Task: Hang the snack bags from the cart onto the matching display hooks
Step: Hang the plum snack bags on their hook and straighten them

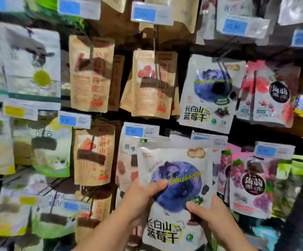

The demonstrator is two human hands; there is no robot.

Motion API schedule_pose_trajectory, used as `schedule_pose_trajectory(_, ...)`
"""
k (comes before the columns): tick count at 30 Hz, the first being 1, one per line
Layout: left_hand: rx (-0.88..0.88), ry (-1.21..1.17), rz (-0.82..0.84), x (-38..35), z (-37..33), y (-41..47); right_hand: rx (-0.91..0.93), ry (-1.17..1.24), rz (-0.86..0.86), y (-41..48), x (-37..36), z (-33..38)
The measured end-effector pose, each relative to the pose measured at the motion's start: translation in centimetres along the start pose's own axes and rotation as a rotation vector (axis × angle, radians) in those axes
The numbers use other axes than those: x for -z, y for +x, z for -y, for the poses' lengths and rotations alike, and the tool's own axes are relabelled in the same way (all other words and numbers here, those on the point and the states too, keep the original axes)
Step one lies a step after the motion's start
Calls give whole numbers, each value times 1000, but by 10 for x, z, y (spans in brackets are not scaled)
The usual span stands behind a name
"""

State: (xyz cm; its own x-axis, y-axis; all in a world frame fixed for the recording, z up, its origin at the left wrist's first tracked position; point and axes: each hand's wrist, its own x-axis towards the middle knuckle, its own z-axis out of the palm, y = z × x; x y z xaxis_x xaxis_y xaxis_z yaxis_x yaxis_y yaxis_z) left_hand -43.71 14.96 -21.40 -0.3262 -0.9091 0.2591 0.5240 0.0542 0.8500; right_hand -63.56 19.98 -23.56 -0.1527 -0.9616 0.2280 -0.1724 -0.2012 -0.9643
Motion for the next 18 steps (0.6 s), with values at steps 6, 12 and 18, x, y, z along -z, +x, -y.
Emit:
schedule_pose_trajectory(6,-86,126,118,-19,-46,50,157,182,-114,21,-5,55)
schedule_pose_trajectory(12,-130,85,185,-69,-82,97,264,191,-223,47,16,102)
schedule_pose_trajectory(18,-114,74,242,-102,-109,127,339,159,-341,63,31,136)
